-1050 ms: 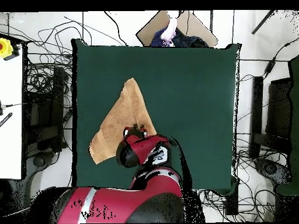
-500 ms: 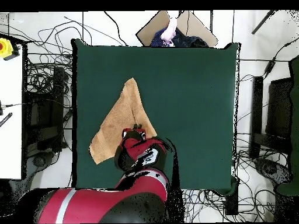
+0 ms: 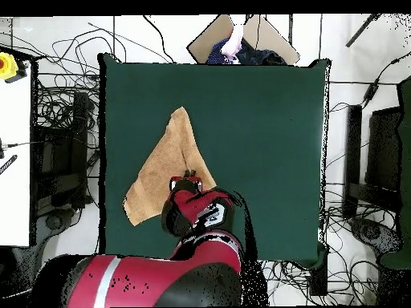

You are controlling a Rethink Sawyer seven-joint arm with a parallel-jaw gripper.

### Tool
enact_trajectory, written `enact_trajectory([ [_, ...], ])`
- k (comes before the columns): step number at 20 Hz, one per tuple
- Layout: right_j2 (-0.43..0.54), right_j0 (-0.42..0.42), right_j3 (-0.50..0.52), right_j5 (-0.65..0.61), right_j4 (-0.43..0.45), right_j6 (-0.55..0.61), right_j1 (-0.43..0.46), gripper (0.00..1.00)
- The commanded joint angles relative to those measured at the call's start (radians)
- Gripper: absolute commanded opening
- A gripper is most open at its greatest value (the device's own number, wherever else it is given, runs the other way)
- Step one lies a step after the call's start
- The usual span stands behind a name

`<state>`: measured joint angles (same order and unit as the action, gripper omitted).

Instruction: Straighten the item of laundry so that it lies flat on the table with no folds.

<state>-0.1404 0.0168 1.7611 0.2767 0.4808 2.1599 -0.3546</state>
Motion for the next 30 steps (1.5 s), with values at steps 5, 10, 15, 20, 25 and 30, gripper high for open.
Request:
enact_trajectory([
  [5, 0.149, 0.287, -0.058, -0.342, 0.192, -0.148, -0.004, 0.0],
  [10, 0.275, 0.445, -0.023, -0.456, 0.268, -0.255, -0.11, 0.0],
  [15, 0.428, 0.603, -0.046, -0.6, 0.292, -0.408, -0.176, 0.0],
  [20, 0.549, 0.711, -0.133, -0.706, 0.29, -0.543, -0.151, 0.0],
  [25, 0.563, 0.717, -0.159, -0.718, 0.288, -0.553, -0.132, 0.0],
  [30, 0.54, 0.703, -0.153, -0.695, 0.277, -0.563, -0.132, 0.0],
])
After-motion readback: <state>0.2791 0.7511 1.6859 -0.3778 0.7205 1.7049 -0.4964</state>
